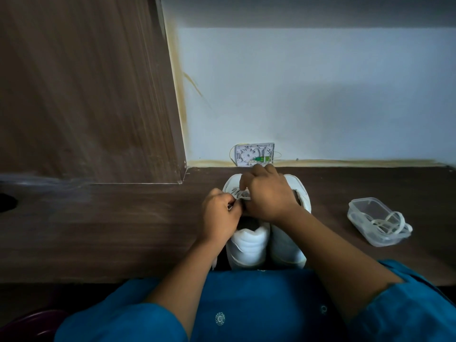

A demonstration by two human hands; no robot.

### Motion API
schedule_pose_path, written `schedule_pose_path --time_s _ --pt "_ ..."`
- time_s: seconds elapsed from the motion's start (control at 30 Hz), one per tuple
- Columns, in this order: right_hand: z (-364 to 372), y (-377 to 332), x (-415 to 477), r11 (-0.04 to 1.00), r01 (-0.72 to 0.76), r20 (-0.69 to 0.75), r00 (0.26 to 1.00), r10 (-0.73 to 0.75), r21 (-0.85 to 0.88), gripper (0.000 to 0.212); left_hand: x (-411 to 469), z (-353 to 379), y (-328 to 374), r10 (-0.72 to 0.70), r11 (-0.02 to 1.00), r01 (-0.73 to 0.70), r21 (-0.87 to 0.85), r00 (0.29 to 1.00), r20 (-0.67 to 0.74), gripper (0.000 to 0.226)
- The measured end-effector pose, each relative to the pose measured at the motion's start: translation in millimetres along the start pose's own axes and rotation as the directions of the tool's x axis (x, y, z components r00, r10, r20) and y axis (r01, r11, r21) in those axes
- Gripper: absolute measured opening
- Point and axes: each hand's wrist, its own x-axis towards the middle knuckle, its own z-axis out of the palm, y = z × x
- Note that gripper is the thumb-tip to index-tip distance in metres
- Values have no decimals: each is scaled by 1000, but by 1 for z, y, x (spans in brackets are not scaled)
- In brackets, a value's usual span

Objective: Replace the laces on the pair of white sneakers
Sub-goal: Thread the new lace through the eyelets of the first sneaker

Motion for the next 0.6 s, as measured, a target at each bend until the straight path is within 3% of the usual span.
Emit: schedule_pose_path --time_s 0.1,0.2,0.27,0.33,0.4,0.47,0.53,0.6 --pt "-6 8 4 994 -17 -76 997 26 110 14 0 1 0 9 1000 -9 -2 1000 10 14" --pt "-9 20 12 934 -207 -190 944 268 292 14 0 1 1 13 999 -13 -32 1000 11 16" --pt "-10 31 17 914 -273 -215 914 343 300 19 -1 2 1 12 999 -12 -43 1000 11 18" --pt "-11 34 17 981 -116 -186 972 144 156 31 0 2 1 -6 999 7 -50 1000 7 18" --pt "-12 25 11 997 64 -27 998 -62 49 33 1 2 0 -28 999 28 -34 1000 5 18" --pt "-7 9 6 993 118 95 989 -117 -10 25 2 3 0 -36 999 36 -17 999 9 20" --pt "3 -2 3 987 113 66 992 -106 -117 26 1 2 1 -36 999 37 -14 999 7 23" --pt "8 -9 0 988 110 -71 990 -118 -109 19 0 0 3 -41 999 41 -16 999 -7 26"
